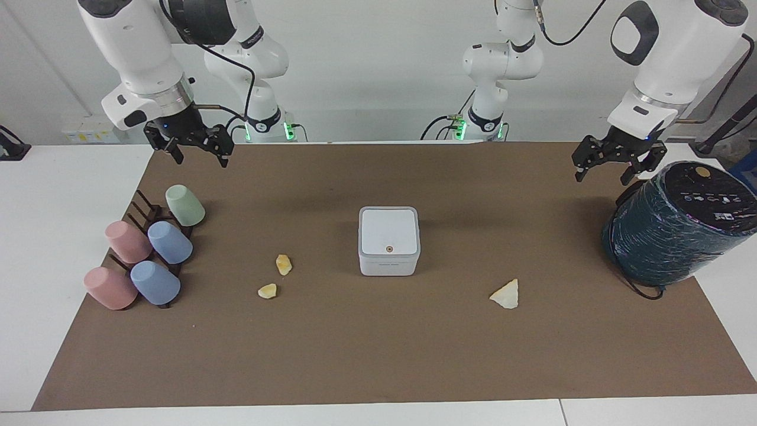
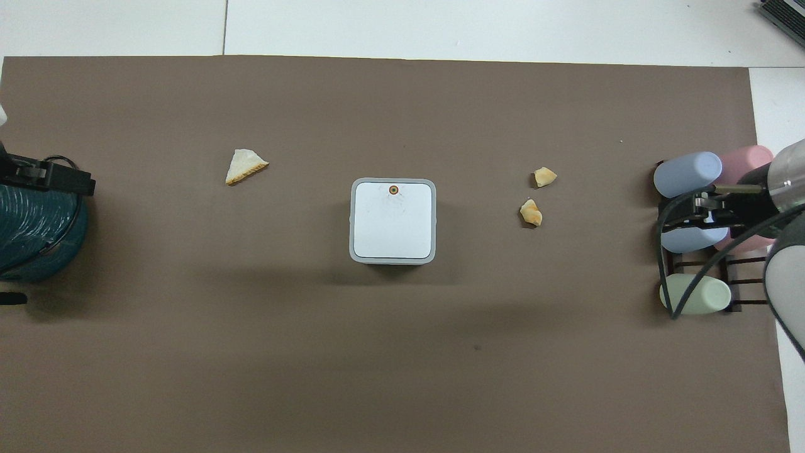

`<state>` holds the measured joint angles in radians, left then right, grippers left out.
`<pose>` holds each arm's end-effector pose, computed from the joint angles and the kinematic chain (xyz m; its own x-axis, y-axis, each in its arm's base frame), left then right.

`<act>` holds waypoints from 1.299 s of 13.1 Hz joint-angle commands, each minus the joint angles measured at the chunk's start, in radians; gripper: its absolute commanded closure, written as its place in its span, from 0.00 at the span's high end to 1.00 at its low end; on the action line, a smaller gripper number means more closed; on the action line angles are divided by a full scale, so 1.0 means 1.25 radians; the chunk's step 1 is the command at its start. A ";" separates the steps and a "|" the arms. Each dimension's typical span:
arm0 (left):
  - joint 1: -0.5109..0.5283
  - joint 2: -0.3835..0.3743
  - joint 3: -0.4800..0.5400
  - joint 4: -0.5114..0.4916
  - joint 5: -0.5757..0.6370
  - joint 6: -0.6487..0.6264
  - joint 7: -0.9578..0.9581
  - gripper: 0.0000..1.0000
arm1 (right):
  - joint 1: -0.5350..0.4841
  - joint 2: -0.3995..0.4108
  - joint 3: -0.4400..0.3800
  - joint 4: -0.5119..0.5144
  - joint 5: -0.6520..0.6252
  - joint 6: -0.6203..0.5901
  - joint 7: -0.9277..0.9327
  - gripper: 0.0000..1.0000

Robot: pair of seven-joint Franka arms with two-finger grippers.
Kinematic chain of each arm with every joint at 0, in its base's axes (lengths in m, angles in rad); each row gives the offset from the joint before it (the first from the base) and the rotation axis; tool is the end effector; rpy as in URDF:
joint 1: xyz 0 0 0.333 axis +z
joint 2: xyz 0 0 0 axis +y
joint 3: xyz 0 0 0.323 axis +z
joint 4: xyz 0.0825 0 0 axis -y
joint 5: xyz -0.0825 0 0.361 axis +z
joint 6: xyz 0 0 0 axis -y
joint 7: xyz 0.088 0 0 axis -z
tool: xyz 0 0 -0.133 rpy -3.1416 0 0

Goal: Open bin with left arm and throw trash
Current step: 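Reach the left gripper to the bin lid while the right gripper reaches bread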

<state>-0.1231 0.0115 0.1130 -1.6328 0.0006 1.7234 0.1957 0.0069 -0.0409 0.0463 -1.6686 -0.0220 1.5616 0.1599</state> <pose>0.5505 -0.0058 0.5852 0.9758 -0.2045 0.0772 -0.2038 -0.9789 -0.0172 0.5128 0.0248 0.5824 0.9924 -0.1069 -0.0615 -0.1050 -0.9939 0.0341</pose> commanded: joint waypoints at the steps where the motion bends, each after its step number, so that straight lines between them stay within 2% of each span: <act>1: 0.002 -0.013 0.003 -0.013 0.015 -0.002 0.008 1.00 | -0.006 -0.008 0.002 -0.008 0.010 -0.007 -0.025 1.00; 6: -0.007 -0.013 0.003 -0.014 0.015 -0.005 0.008 1.00 | -0.006 -0.008 0.002 -0.008 0.010 -0.006 -0.025 1.00; 9: -0.016 -0.012 -0.006 -0.019 0.013 0.032 -0.009 1.00 | -0.006 -0.008 0.001 -0.008 0.010 -0.001 -0.025 1.00; 10: -0.041 -0.012 -0.009 -0.019 0.011 0.040 -0.066 0.88 | -0.012 -0.007 0.001 -0.008 0.010 0.004 -0.022 1.00; 11: -0.071 -0.012 -0.009 -0.025 0.011 0.052 -0.135 0.59 | -0.013 -0.008 0.002 -0.014 0.011 0.006 -0.021 1.00; 12: -0.094 -0.013 -0.009 -0.031 0.009 0.067 -0.179 0.39 | -0.014 -0.014 0.001 -0.033 0.011 0.029 -0.019 1.00; 13: -0.122 -0.012 -0.009 -0.035 0.009 0.084 -0.210 0.18 | -0.013 -0.026 0.001 -0.075 0.011 0.108 -0.019 1.00; 14: -0.149 -0.007 -0.009 -0.040 0.009 0.104 -0.240 0.03 | -0.013 -0.041 0.001 -0.131 0.011 0.189 -0.019 1.00; 16: -0.203 0.003 -0.011 -0.072 0.004 0.182 -0.312 0.00 | -0.003 -0.026 0.001 -0.204 0.011 0.304 -0.009 1.00; 17: -0.228 0.014 -0.011 -0.088 0.000 0.227 -0.349 0.00 | 0.003 0.021 0.002 -0.232 0.011 0.374 0.005 1.00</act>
<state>-0.3551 0.0195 0.0863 -1.6912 0.0002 1.9099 -0.1675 0.0077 -0.0449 0.0444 -1.8531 -0.0206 1.8935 0.1600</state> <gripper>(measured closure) 0.846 0.000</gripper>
